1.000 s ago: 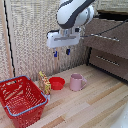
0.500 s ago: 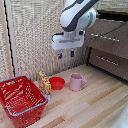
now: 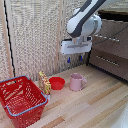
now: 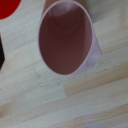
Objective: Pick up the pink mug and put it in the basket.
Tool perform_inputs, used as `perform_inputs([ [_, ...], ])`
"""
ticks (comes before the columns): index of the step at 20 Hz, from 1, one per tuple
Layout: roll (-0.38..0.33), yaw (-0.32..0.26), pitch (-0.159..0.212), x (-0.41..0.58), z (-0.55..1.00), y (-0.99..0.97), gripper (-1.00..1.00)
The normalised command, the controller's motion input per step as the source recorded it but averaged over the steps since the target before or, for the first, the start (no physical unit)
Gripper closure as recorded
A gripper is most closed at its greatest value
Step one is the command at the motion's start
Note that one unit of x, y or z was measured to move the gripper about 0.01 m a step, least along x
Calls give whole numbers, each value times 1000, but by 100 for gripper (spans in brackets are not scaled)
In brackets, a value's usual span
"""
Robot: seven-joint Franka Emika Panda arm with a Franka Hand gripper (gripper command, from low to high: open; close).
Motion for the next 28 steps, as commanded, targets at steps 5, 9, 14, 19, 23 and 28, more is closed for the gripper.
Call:
perform_inputs([
  [5, -46, 12, 1, -8, -394, -246, -100],
  [9, -54, 2, 6, -247, -371, -89, -100],
  [14, -23, 36, 6, -472, -119, 0, -100],
  [19, 0, 0, 0, -359, -14, -42, -100],
  [23, -31, 58, -25, 46, -243, -79, -100],
  [28, -41, 140, -86, 187, -271, -22, -100],
])
